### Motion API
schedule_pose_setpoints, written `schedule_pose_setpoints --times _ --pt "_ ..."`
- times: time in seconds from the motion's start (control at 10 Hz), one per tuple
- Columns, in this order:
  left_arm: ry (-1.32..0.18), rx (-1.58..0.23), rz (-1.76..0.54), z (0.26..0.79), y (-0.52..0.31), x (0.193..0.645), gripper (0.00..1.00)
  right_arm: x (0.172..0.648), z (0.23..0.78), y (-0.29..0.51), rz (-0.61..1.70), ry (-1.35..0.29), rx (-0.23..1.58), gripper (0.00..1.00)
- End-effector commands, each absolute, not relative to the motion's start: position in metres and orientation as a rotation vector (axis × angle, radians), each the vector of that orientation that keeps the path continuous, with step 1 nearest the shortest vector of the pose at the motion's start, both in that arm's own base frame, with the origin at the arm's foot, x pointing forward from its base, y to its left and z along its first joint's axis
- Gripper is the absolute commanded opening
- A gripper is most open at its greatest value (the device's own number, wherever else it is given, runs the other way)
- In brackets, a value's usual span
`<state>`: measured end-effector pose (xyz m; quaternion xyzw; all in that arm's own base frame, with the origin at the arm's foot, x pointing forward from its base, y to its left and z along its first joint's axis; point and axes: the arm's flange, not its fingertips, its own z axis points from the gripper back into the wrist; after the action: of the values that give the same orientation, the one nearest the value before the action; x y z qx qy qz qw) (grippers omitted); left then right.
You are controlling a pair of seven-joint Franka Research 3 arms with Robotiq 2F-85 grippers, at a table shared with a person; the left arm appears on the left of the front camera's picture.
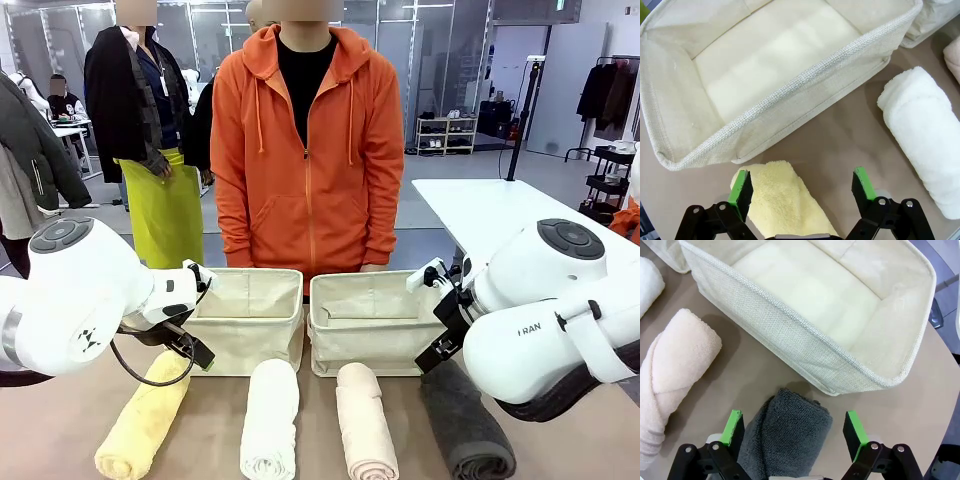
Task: Divide the towels into two baskets.
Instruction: Pick up one hotel-folded towel and place it in the Fabric basket indicated by the person.
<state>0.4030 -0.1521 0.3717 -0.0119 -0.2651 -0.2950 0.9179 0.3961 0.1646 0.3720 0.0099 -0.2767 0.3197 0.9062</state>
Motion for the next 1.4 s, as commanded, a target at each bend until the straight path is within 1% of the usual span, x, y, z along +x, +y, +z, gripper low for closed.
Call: schedule_pose_setpoints --times 0.0,0.1,0.4,0.5,0.6,0.8,0.9,1.1,1.2,1.3 --pt "-0.545 -0.025 -0.605 0.372 -0.152 0.403 1.00 0.396 0.372 0.165 0.660 -0.571 0.021 1.00" --pt "-0.545 -0.025 -0.607 0.372 -0.152 0.403 1.00 0.396 0.372 0.165 0.660 -0.571 0.020 1.00" --pt "-0.548 -0.065 -0.590 0.407 -0.149 0.406 1.00 0.401 0.411 0.163 0.665 -0.618 0.032 1.00" --pt "-0.497 -0.103 -0.598 0.419 -0.147 0.404 1.00 0.400 0.425 0.160 0.668 -0.619 0.059 1.00" --pt "-0.479 -0.180 -0.598 0.433 -0.141 0.401 1.00 0.400 0.438 0.155 0.672 -0.598 0.117 1.00" --pt "-0.400 -0.396 -0.574 0.456 -0.114 0.397 1.00 0.399 0.464 0.129 0.660 -0.501 0.371 1.00" --pt "-0.389 -0.459 -0.548 0.460 -0.096 0.397 1.00 0.400 0.469 0.112 0.617 -0.473 0.437 1.00" --pt "-0.368 -0.678 -0.517 0.454 -0.067 0.396 1.00 0.402 0.467 0.086 0.581 -0.438 0.648 1.00" --pt "-0.367 -0.793 -0.480 0.450 -0.051 0.394 1.00 0.403 0.465 0.070 0.542 -0.420 0.751 1.00" --pt "-0.408 -0.917 -0.430 0.447 -0.028 0.386 1.00 0.399 0.464 0.045 0.500 -0.419 0.876 1.00"
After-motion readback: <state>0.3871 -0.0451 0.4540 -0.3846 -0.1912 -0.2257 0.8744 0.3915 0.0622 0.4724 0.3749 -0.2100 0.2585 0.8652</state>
